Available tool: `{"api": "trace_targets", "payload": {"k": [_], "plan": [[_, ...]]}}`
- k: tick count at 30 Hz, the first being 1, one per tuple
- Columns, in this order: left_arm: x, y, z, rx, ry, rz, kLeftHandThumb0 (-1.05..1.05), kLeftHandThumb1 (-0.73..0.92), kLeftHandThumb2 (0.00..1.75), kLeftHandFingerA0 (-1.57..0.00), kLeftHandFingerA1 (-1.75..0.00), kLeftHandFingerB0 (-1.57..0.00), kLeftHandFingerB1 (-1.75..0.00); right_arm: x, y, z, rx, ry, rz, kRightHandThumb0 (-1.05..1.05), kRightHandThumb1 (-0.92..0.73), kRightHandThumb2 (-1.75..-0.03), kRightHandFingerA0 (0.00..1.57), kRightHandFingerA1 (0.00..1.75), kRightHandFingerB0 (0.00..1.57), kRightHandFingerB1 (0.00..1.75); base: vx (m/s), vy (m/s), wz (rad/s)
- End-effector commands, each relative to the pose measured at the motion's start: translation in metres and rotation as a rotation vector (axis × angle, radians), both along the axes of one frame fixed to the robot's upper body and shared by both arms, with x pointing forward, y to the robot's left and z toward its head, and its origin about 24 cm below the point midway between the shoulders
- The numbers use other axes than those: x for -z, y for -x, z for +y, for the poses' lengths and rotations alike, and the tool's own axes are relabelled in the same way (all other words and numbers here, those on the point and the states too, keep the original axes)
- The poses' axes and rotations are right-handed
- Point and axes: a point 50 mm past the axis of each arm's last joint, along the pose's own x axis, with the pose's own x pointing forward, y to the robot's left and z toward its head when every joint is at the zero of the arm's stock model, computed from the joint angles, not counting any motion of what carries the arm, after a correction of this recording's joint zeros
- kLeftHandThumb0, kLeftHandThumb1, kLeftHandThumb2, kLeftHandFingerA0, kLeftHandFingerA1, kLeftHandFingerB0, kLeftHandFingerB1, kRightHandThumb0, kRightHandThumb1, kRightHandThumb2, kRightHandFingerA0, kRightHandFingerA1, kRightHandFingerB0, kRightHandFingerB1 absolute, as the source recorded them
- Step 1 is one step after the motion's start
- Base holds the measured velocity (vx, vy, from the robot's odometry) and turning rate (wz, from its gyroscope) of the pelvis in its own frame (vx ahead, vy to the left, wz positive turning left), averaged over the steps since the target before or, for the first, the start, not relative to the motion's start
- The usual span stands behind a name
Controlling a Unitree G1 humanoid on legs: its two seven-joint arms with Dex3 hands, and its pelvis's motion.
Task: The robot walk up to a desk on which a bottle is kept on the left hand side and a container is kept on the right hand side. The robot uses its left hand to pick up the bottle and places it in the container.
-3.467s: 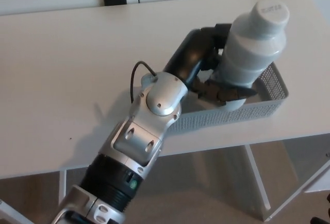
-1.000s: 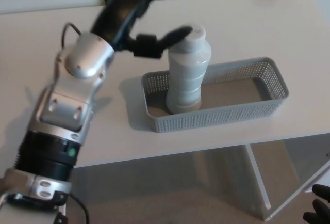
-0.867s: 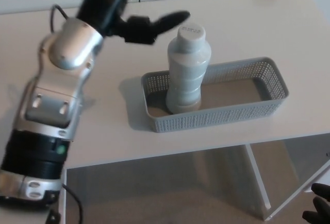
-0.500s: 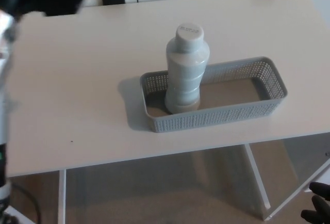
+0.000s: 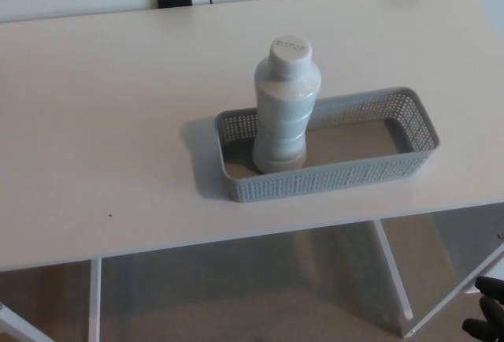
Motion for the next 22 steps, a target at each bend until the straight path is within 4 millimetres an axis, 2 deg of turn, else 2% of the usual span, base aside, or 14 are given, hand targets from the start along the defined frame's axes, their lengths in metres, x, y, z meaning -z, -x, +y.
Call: {"api": "trace_targets", "payload": {"k": [1, 2, 8, 9, 12, 13, 14, 15, 17, 18, 19, 20, 21, 22], "plan": [[0.120, 0.174, 0.113, -0.575, 0.272, 0.282, -0.78, 0.69, 0.68, 0.00, -0.32, 0.00, -0.02, -0.010, 0.038, -0.057, 0.182, 0.011, 0.046, -0.66, -0.51, -0.56, 0.65, 0.56, 0.61, 0.48, 0.00, 0.000, 0.00], [0.134, 0.178, 0.110, -0.610, 0.297, 0.345, -0.87, 0.64, 1.01, -0.03, -0.14, 0.00, -0.08, -0.011, 0.042, -0.061, 0.206, -0.005, 0.042, -0.62, -0.51, -0.56, 0.62, 0.56, 0.60, 0.47, 0.00, 0.000, 0.00], [0.177, 0.197, 0.096, -0.699, 0.417, 0.521, -0.87, 0.66, 1.03, -0.03, -0.33, 0.00, -0.11, -0.009, 0.057, -0.070, 0.272, -0.025, 0.049, -0.69, -0.49, -0.56, 0.58, 0.52, 0.64, 0.47, 0.00, 0.000, 0.00], [0.192, 0.206, 0.088, -0.721, 0.458, 0.597, -0.73, 0.61, 0.98, -0.02, -0.42, 0.00, -0.20, -0.008, 0.061, -0.072, 0.290, -0.032, 0.055, -0.70, -0.49, -0.56, 0.59, 0.52, 0.64, 0.48, 0.00, 0.000, 0.00], [0.207, 0.216, 0.078, -0.740, 0.500, 0.687, -0.66, 0.59, 0.95, -0.03, -0.45, 0.00, -0.25, -0.007, 0.066, -0.076, 0.321, -0.043, 0.063, -0.68, -0.48, -0.56, 0.64, 0.53, 0.68, 0.50, 0.00, 0.000, 0.00], [0.216, 0.222, 0.072, -0.762, 0.557, 0.722, -0.53, 0.74, 0.64, -0.05, -0.46, -0.08, -0.24, -0.006, 0.068, -0.078, 0.364, -0.052, 0.068, -0.69, -0.44, -0.56, 0.69, 0.54, 0.66, 0.48, 0.00, 0.000, 0.09], [0.222, 0.226, 0.068, -0.775, 0.593, 0.739, -0.53, 0.74, 0.64, -0.05, -0.46, -0.08, -0.24, -0.006, 0.069, -0.079, 0.393, -0.057, 0.071, -0.69, -0.44, -0.56, 0.69, 0.54, 0.66, 0.48, 0.00, 0.000, 0.00], [0.234, 0.234, 0.058, -0.776, 0.675, 0.796, -0.51, 0.68, 0.83, -0.01, -0.52, -0.05, -0.28, -0.005, 0.073, -0.082, 0.435, -0.060, 0.078, -0.68, -0.47, -0.54, 0.70, 0.54, 0.63, 0.46, 0.00, 0.000, 0.00], [0.236, 0.236, 0.056, -0.773, 0.689, 0.808, -0.51, 0.68, 0.83, -0.01, -0.52, -0.05, -0.28, -0.005, 0.074, -0.083, 0.439, -0.060, 0.079, -0.68, -0.47, -0.54, 0.70, 0.54, 0.63, 0.46, 0.00, 0.000, 0.00], [0.238, 0.237, 0.053, -0.740, 0.648, 0.867, -0.62, 0.59, 0.83, -0.16, -0.60, -0.09, -0.42, -0.005, 0.074, -0.082, 0.431, -0.061, 0.073, -0.73, -0.47, -0.56, 0.64, 0.54, 0.55, 0.49, 0.00, 0.000, 0.00], [0.240, 0.237, 0.050, -0.667, 0.597, 0.936, -0.36, 0.52, 1.06, -0.07, -0.55, 0.00, -0.50, -0.006, 0.074, -0.080, 0.409, -0.072, 0.060, -0.73, -0.51, -0.56, 0.56, 0.50, 0.51, 0.45, 0.00, 0.000, 0.00], [0.241, 0.237, 0.048, -0.614, 0.564, 0.985, -0.36, 0.52, 1.06, -0.07, -0.55, 0.00, -0.50, -0.006, 0.075, -0.079, 0.394, -0.080, 0.050, -0.73, -0.51, -0.56, 0.56, 0.50, 0.51, 0.45, 0.00, 0.000, 0.00], [0.243, 0.236, 0.045, -0.570, 0.545, 1.026, -0.66, 0.53, 0.85, -0.28, -0.62, -0.10, -0.42, -0.007, 0.074, -0.078, 0.383, -0.097, 0.036, -0.73, -0.51, -0.56, 0.50, 0.48, 0.46, 0.42, 0.00, 0.000, 0.00], [0.244, 0.236, 0.043, -0.544, 0.550, 1.045, -0.67, 0.53, 0.86, -0.27, -0.60, -0.06, -0.40, -0.006, 0.074, -0.075, 0.391, -0.116, 0.027, -0.73, -0.48, -0.55, 0.50, 0.48, 0.50, 0.42, 0.00, 0.000, 0.00]]}}
